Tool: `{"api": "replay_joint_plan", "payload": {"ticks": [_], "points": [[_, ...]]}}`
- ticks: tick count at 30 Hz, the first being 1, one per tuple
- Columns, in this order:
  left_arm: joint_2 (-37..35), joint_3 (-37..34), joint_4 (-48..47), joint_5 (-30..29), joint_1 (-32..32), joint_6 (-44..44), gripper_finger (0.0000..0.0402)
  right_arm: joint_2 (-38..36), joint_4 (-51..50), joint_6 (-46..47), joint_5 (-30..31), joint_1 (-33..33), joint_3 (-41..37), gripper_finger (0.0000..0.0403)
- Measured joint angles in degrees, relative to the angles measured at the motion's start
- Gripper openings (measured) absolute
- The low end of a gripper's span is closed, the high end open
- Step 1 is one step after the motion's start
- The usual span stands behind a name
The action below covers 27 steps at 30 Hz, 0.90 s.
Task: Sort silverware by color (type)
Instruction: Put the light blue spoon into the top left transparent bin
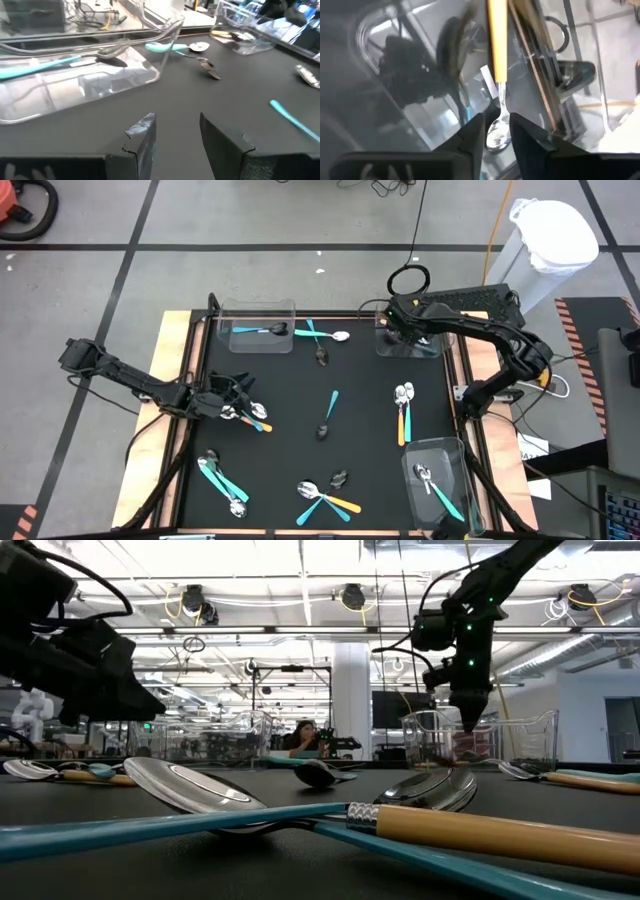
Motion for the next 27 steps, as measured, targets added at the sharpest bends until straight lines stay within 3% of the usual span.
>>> {"api": "replay_joint_plan", "payload": {"ticks": [6, 9, 13, 18, 27], "points": [[0.02, 0.0, -1.71, -2.86, 0.04, 0.02, 0.0155, -3.86, 1.93, 11.16, -0.64, 0.73, 0.0, 0.012], [0.01, 0.0, -0.92, -2.75, 0.03, 2.57, 0.0155, -6.86, 4.3, 14.55, -6.34, 2.04, 0.02, 0.0119], [0.02, 0.0, -0.35, 0.99, -0.02, 3.28, 0.0155, -10.5, 8.42, 18.04, -13.57, 5.74, 0.02, 0.0113], [0.02, 0.69, 3.35, 5.17, -0.36, 4.23, 0.0151, -12.17, 17.43, 21.03, -15.03, 15.01, 0.02, 0.0109], [0.01, 14.47, -4.86, 8.66, -3.91, 26.39, 0.0086, -5.82, 36.46, 21.64, -14.8, 30.78, 0.02, 0.0109]]}}
